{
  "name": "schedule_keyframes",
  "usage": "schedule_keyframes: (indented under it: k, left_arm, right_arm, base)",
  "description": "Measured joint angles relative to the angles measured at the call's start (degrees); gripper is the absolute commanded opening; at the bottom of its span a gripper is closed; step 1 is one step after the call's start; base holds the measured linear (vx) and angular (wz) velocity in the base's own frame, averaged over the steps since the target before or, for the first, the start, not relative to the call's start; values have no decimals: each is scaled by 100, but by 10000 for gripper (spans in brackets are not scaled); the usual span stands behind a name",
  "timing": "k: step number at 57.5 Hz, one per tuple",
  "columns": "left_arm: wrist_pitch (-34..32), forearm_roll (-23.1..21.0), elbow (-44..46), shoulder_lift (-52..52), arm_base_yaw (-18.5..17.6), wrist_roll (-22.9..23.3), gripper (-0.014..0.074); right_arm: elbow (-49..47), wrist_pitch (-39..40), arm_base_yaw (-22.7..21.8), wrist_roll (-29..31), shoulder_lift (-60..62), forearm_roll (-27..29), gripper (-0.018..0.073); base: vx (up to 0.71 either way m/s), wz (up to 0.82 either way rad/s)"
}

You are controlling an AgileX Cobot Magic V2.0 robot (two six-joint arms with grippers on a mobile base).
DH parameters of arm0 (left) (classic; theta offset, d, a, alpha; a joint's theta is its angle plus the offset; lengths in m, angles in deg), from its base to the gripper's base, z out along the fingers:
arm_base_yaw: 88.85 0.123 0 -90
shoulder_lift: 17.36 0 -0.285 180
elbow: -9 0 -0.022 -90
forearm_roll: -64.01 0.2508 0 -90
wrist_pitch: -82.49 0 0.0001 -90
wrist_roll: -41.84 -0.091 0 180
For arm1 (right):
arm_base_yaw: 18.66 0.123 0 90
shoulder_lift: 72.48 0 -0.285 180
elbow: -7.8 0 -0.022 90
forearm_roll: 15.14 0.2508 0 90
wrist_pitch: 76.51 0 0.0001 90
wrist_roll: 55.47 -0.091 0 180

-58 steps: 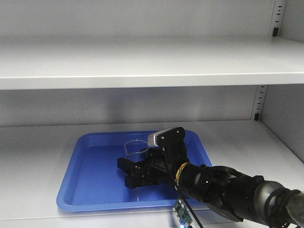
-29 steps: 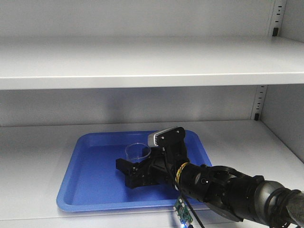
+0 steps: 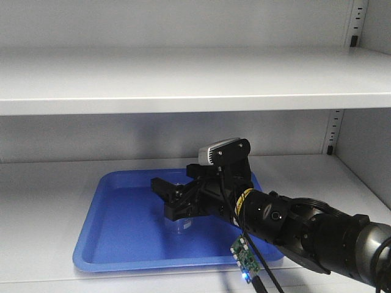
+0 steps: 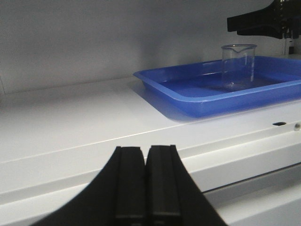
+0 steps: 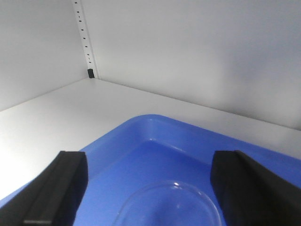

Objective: Pick beaker and place in left cabinet
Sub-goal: 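Open the right gripper to release the beaker, then withdraw the open right gripper away from the beaker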

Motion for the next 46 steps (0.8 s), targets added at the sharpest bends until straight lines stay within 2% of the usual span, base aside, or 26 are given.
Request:
schedule_keyframes:
  k: [5, 9, 14, 22, 31, 46]
  left_arm:
    - [0, 0, 0, 0, 0, 0, 1]
    - [0, 0, 0, 0, 0, 0, 1]
    - [0, 0, 0, 0, 0, 0, 1]
    - [0, 0, 0, 0, 0, 0, 1]
    - [0, 0, 0, 0, 0, 0, 1]
    - [0, 0, 0, 0, 0, 0, 1]
  right_arm:
    - [0, -11, 0, -6, 19, -18, 553]
    - [0, -41, 0, -45, 47, -18, 487]
    - [0, -340, 2, -92, 160, -18, 326]
    - [91, -1545, 6, -436, 587, -7, -15]
    - [467, -2754, 6, -652, 1289, 50, -11]
    - [1845, -3178, 6, -669, 2657, 70, -8]
  base:
    - [0, 0]
    - [0, 0]
    - [0, 0]
    - [0, 0]
    - [0, 0]
    - [0, 0]
